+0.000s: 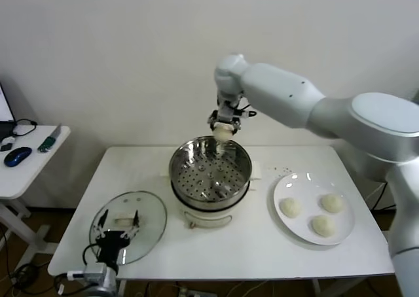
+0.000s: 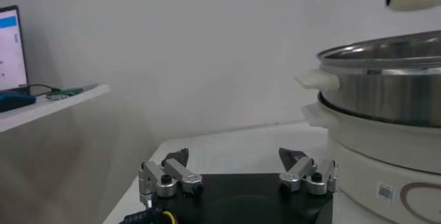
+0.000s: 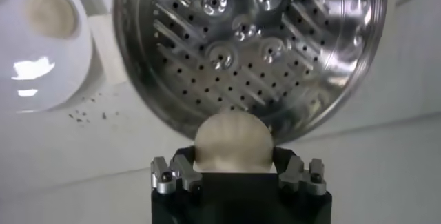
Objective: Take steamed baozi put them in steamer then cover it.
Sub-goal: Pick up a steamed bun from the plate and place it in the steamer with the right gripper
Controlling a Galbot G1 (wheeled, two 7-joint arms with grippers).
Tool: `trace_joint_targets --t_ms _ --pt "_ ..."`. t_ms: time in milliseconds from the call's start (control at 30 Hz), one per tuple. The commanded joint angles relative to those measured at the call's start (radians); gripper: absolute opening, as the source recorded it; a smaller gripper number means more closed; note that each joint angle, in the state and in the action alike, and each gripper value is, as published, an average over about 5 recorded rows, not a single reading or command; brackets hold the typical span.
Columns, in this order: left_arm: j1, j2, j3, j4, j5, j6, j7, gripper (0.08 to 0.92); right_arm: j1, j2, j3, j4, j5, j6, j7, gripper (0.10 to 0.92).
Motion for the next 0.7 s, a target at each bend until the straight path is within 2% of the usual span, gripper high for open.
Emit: trace_joint_targets --t_ms 33,233,700 --pt "0.012 -0.008 0.011 -0.011 0.007 0.005 -0.001 0.823 -0.154 0.139 0.071 -0.036 -0.283 0.092 0.04 0.721" --pt "0.013 -0.017 0.02 -0.01 0.013 0.005 -0.001 0.823 -0.205 0.134 0.091 -0.055 -0.366 0.089 0.055 0.721" --pt "0.012 -0.016 0.019 -0.002 0.017 0.007 -0.003 0.823 -0.237 0.119 0.101 -0.064 -0.37 0.039 0.066 0.733"
